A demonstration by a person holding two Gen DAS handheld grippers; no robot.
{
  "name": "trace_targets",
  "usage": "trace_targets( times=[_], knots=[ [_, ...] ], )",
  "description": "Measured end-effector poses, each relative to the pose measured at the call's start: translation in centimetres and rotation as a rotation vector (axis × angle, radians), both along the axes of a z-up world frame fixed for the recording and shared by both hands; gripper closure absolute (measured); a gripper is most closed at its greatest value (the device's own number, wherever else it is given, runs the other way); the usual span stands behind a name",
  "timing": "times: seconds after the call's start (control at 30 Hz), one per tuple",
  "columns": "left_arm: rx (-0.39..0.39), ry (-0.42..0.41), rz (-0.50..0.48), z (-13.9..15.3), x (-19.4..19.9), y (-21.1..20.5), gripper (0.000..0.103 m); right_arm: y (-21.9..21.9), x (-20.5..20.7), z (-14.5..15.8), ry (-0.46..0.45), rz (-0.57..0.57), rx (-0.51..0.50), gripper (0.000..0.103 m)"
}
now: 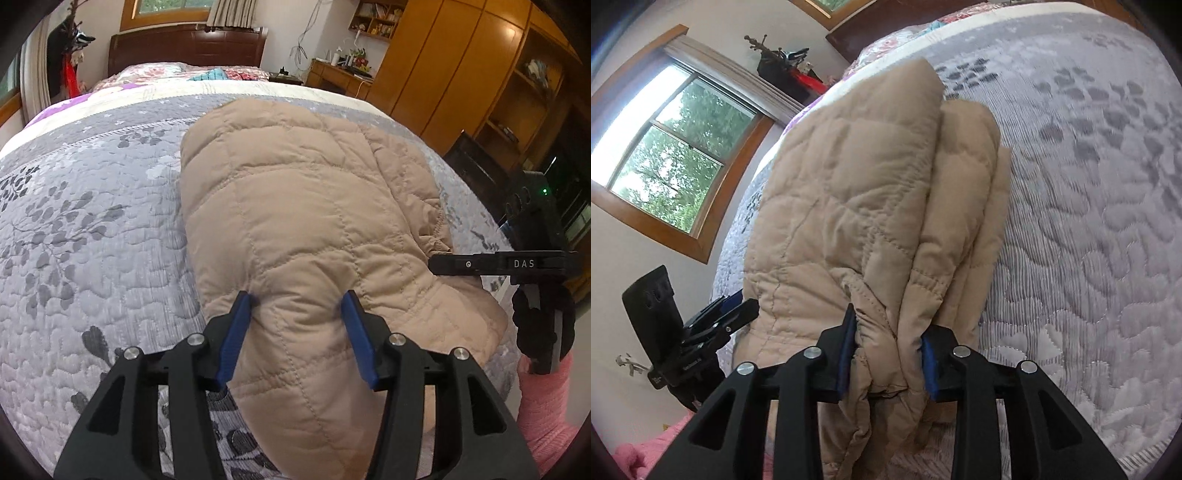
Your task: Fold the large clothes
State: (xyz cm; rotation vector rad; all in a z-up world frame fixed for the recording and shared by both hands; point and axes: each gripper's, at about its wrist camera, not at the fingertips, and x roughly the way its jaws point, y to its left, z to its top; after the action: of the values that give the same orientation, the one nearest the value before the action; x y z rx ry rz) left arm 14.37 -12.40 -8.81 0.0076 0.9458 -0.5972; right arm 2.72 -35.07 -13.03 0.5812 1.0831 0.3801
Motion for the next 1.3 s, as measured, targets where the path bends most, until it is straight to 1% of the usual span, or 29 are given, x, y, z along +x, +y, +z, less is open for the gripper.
trace_targets(
  times=[0.1, 0.2, 0.3, 0.33, 0.4, 0.43, 0.47, 0.5, 0.57, 0.63, 0.7, 0.73, 0.8, 0.87, 0.93, 1.0, 1.07, 1.3],
  knots=[
    [0.019, -0.014, -0.002, -1.0, -0.2, -0.3, 0.051, 0.2, 0.2, -0.9, -0.02, -0.005, -0.005, 0.072],
    [0.02, -0.016, -0.001, -1.2, -0.1, -0.3, 0.051, 0.2, 0.2, -1.1, -0.02, -0.016, 0.009, 0.071],
    [0.01, -0.008, 0.003, -0.8, 0.0, 0.1, 0.049, 0.3, -0.1, -0.3, -0.029, -0.019, -0.009, 0.067],
    [0.008, -0.009, -0.001, -0.4, 0.0, 0.3, 0.049, 0.2, -0.5, 0.1, -0.036, -0.021, -0.022, 0.063],
    [-0.007, -0.002, 0.002, 0.4, -0.3, 0.9, 0.048, 0.4, -1.8, 1.6, -0.067, -0.026, -0.085, 0.058],
    [-0.016, -0.001, 0.009, 0.9, -0.4, 1.3, 0.05, 0.8, -2.2, 2.3, -0.079, -0.032, -0.119, 0.054],
    [-0.019, -0.016, 0.019, 1.6, -0.7, 1.8, 0.05, 1.1, -3.0, 3.5, -0.106, -0.049, -0.19, 0.054],
    [-0.016, -0.033, 0.025, 2.0, -1.0, 1.9, 0.05, 1.3, -3.6, 4.3, -0.128, -0.061, -0.232, 0.054],
    [-0.02, -0.07, 0.026, 3.1, -2.0, 2.3, 0.05, 1.8, -4.8, 6.1, -0.174, -0.077, -0.283, 0.054],
    [-0.057, -0.083, -0.004, 4.3, -3.3, 2.2, 0.05, 2.7, -6.1, 7.6, -0.228, -0.046, -0.278, 0.054],
    [-0.078, -0.072, -0.038, 4.7, -4.3, 1.8, 0.05, 4.4, -6.9, 8.2, -0.252, 0.018, -0.271, 0.054],
    [-0.092, -0.053, -0.057, 4.6, -4.7, 1.6, 0.05, 5.3, -7.3, 8.2, -0.255, 0.055, -0.275, 0.054],
    [-0.105, -0.012, -0.082, 4.0, -5.1, 1.2, 0.051, 7.0, -7.3, 8.1, -0.251, 0.091, -0.301, 0.054],
    [-0.094, 0.002, -0.089, 3.1, -5.3, 1.0, 0.051, 7.7, -7.4, 7.6, -0.247, 0.105, -0.32, 0.054],
    [-0.066, 0.005, -0.09, 1.9, -5.3, 0.8, 0.052, 7.5, -7.5, 6.6, -0.224, 0.094, -0.323, 0.056],
    [-0.052, -0.003, -0.102, 1.4, -5.3, 0.6, 0.052, 7.0, -7.3, 5.3, -0.195, 0.085, -0.304, 0.057],
    [-0.041, -0.019, -0.111, 1.2, -5.5, 0.5, 0.052, 6.5, -7.3, 4.1, -0.177, 0.079, -0.284, 0.061],
    [-0.019, -0.036, -0.12, 0.1, -5.7, 0.2, 0.052, 6.2, -6.9, 1.6, -0.182, 0.061, -0.24, 0.063]
  ],
)
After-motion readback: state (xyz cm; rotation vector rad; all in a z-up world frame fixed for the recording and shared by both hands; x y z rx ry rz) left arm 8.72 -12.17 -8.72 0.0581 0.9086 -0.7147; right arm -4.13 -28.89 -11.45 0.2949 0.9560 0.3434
